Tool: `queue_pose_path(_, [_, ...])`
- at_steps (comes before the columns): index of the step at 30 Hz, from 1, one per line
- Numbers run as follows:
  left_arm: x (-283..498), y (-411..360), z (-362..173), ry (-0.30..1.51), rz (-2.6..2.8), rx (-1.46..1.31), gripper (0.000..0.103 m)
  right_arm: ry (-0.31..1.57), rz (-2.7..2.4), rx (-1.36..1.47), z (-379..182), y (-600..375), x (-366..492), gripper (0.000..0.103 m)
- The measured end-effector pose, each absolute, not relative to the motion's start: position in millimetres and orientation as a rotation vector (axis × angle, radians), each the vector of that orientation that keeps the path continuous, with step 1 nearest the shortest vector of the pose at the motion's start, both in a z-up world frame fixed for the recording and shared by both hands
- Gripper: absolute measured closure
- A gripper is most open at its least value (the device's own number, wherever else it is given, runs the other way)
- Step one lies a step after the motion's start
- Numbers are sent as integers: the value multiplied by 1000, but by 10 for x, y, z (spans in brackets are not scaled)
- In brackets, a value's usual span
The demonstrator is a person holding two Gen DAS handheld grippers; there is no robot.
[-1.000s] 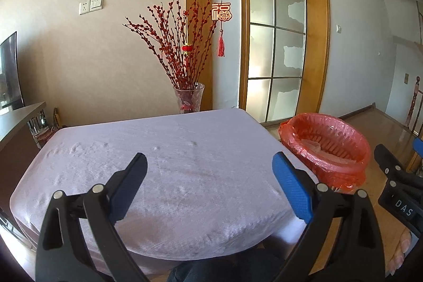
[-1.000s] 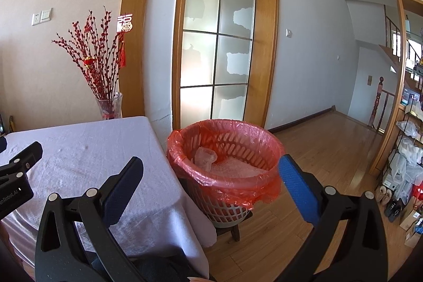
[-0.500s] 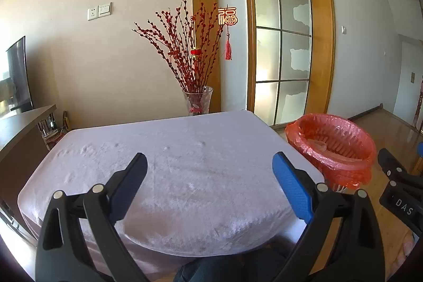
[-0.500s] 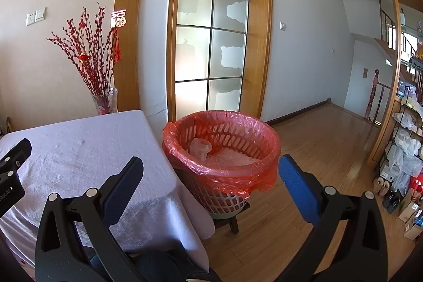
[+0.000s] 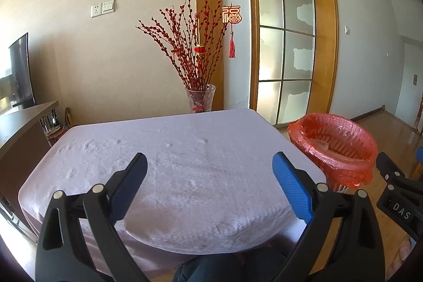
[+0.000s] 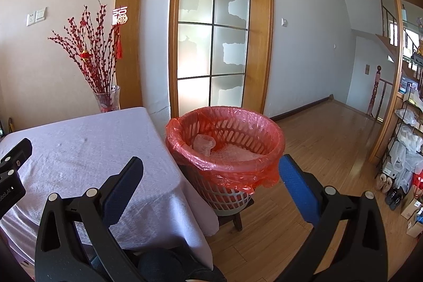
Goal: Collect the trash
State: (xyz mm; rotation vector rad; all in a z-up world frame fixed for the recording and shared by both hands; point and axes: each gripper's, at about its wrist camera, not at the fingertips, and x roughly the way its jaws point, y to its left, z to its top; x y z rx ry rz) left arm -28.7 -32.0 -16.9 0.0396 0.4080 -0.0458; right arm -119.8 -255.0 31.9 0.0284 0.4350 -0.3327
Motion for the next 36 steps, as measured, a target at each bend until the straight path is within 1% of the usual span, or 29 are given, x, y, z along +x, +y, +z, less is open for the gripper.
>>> queue_pose_path(36, [-287,-329,-180,423,-50,32,9,448,-327,28,302,-2539,-1178,2])
